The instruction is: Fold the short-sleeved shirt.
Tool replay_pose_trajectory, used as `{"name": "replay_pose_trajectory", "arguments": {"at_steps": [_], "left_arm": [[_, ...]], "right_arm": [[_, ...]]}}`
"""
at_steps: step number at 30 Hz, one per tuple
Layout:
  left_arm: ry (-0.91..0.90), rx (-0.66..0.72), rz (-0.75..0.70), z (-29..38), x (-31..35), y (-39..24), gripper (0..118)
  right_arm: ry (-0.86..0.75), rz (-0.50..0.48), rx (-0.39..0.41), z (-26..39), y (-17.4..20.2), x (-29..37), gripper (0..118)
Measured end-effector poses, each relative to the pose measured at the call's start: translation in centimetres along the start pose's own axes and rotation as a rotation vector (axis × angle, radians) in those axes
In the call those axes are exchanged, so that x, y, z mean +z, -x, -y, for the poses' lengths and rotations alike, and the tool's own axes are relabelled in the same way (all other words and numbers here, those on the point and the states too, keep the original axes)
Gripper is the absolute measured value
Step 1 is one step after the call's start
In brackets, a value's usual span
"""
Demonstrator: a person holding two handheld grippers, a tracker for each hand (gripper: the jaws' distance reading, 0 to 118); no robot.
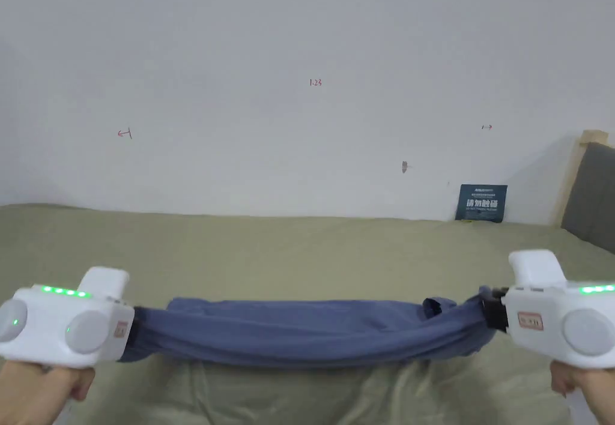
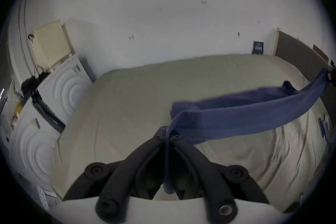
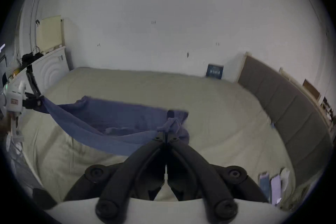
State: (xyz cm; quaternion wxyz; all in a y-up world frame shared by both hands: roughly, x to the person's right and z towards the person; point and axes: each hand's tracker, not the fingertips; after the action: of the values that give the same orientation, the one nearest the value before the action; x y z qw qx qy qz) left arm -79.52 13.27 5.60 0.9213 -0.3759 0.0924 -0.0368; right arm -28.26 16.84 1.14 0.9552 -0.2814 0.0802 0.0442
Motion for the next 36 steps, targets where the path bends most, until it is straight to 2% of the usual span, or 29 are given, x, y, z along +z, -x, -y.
{"name": "replay_pose_trajectory", "arguments": {"at_steps": [3,5,10,13,16,23,24,25,26,27,28,29,30,34,36], "left_arm": [[0.04,0.016,0.021,5.9,2.2,0.6,0],[0.04,0.017,0.023,9.7,4.0,0.8,0],[0.065,0.054,0.036,16.7,7.9,1.2,0],[0.075,0.05,0.037,19.4,10.3,1.5,0],[0.077,0.037,0.035,21.3,11.8,1.7,0],[0.109,0.041,0.058,23.2,12.0,1.8,0],[0.115,0.052,0.068,23.2,11.9,1.8,4],[0.117,0.068,0.079,23.1,11.7,1.9,20],[0.118,0.078,0.093,23.3,11.7,1.9,20],[0.121,0.087,0.103,23.3,11.7,2.0,29],[0.137,0.102,0.1,23.2,11.9,2.2,55],[0.159,0.132,0.093,23.1,12.0,2.3,106],[0.144,0.141,0.103,23.4,12.5,2.4,118],[0.0,0.168,0.104,22.2,15.6,1.9,118],[-0.086,0.174,0.093,21.2,17.2,1.4,114]], "right_arm": [[0.036,-0.023,-0.015,6.2,0.2,3.1,2],[0.09,-0.024,0.023,10.0,0.9,4.8,2],[0.101,-0.055,-0.081,17.2,1.3,9.3,2],[0.112,-0.061,-0.078,19.9,1.1,11.8,2],[0.123,-0.077,-0.119,22.1,0.7,13.5,2],[0.158,-0.074,-0.133,23.9,0.1,14.1,3],[0.161,-0.069,-0.141,24.0,0.0,13.7,9],[0.174,-0.077,-0.156,24.0,-0.1,13.4,29],[0.19,-0.075,-0.168,24.0,-0.1,13.2,29],[0.196,-0.069,-0.184,24.0,-0.1,13.2,40],[0.21,-0.064,-0.189,23.8,0.0,13.3,66],[0.194,-0.087,-0.2,23.9,-0.1,13.6,106],[0.162,-0.103,-0.214,23.8,0.0,14.0,114],[0.1,-0.081,-0.249,22.5,0.4,15.3,114],[0.059,-0.052,-0.232,21.5,1.1,15.9,113]]}}
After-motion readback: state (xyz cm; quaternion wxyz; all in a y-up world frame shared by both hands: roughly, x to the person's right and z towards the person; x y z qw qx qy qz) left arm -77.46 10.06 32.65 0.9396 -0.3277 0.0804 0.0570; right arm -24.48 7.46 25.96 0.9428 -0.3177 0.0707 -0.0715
